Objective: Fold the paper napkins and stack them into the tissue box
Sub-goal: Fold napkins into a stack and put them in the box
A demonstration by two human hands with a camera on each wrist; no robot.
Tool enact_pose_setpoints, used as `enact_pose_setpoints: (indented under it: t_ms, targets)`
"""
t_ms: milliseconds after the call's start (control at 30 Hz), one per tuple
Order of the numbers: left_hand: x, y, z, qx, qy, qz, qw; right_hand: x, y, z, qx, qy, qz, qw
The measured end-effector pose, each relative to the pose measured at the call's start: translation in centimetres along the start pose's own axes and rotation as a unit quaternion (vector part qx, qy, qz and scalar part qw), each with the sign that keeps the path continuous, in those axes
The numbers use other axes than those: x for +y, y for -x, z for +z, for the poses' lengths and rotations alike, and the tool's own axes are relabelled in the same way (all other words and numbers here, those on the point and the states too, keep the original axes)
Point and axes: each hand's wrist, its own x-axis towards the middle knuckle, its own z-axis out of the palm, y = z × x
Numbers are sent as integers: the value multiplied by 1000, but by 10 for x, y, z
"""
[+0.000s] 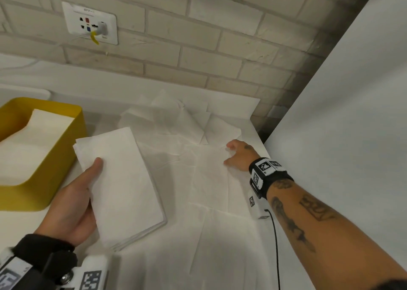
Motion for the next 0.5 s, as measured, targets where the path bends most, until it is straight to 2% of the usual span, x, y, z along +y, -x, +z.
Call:
enact_pose_setpoints:
  t_ms: [100,300,500]
  targets:
    - [2,1,2,8,-3,2,1000,-1,-11,-6,-53,47,-15,997]
    - [2,-4,-1,10,3,-11,1000,7,-30,-9,-62,45,13,997]
    - [5,-11,-1,-1,-5,-1,1000,28,-15,-41,-96,-15,-3,995]
